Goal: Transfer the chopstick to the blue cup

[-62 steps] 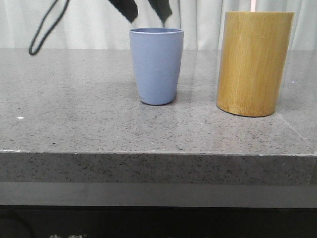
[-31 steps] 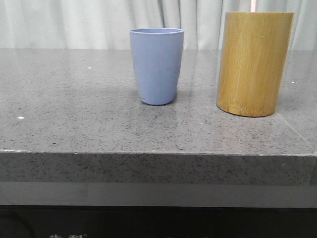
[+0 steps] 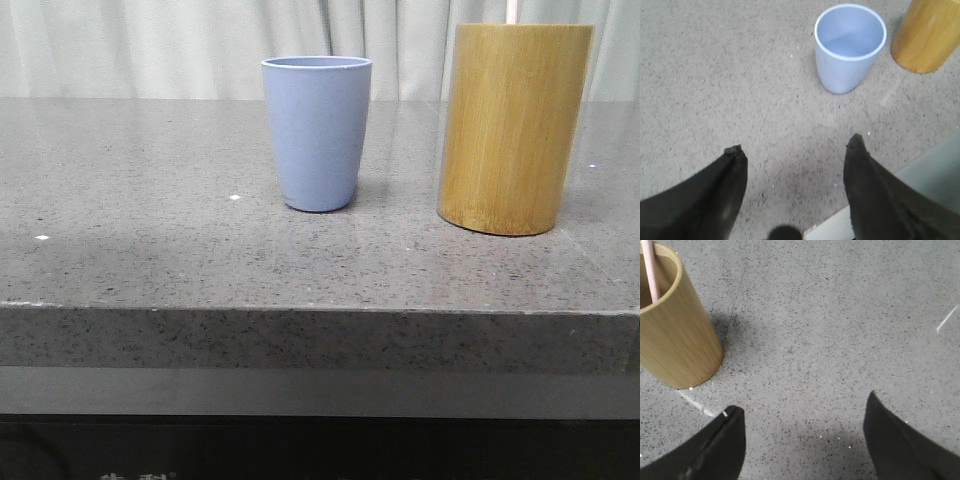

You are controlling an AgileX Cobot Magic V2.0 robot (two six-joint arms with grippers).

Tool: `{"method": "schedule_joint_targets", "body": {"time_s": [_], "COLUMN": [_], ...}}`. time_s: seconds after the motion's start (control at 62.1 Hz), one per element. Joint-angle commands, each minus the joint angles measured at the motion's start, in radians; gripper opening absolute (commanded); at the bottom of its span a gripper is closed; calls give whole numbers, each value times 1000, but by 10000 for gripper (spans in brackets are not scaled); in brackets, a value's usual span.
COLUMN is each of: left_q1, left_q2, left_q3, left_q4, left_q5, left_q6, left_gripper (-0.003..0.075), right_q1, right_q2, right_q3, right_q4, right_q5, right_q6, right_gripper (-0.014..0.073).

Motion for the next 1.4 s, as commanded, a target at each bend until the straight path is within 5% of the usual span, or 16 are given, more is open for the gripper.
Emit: {"method": "schedule_joint_targets", "body": {"time_s": [0.0,0.386,0.837,1.288,1.385], "left_q1": [2,2,2,2,2], "left_q2": [-64,-83,-79,-79,-79], "left_q3": [15,29,29,29,29], "left_q4": [3,3,3,3,3], "left_q5": [-86,-94,-94,-94,-103], "left_q6": [-8,-8,-8,-8,-8], "left_gripper": [422,422,422,422,422], "right_q1": [-1,114,161,161,161], "right_q2": [0,148,538,727,727], "right_q3": [-57,-300,-573,-694,-694], "right_q4": [24,219,471,478,478], "right_q5": [-49,-50,-146,-180,-187], "right_q6": [-23,-187,-194,-201,-202], "right_gripper": [516,516,516,514,437]}}
